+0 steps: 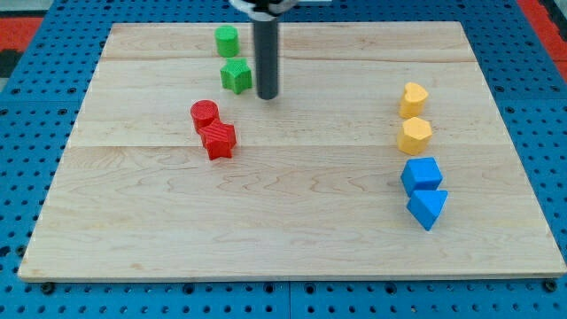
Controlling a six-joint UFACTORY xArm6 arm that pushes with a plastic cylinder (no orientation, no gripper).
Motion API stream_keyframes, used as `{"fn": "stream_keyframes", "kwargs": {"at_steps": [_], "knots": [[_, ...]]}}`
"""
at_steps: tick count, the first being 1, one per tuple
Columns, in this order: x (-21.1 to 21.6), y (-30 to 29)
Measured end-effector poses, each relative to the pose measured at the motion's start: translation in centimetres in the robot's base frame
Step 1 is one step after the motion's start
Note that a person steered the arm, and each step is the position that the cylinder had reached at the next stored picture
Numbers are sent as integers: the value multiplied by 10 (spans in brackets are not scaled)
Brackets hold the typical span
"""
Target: Group up the green and red blocks separately
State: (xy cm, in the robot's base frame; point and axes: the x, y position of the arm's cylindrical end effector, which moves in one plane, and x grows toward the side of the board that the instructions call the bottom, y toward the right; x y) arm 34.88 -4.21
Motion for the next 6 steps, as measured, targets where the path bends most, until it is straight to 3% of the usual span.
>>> {"fn": "stream_keyframes", "kwargs": {"at_steps": [1, 3, 4, 5, 6], "knots": [[-44, 1], [-22, 12], [-45, -21], [-41, -28], [-30, 34]]}}
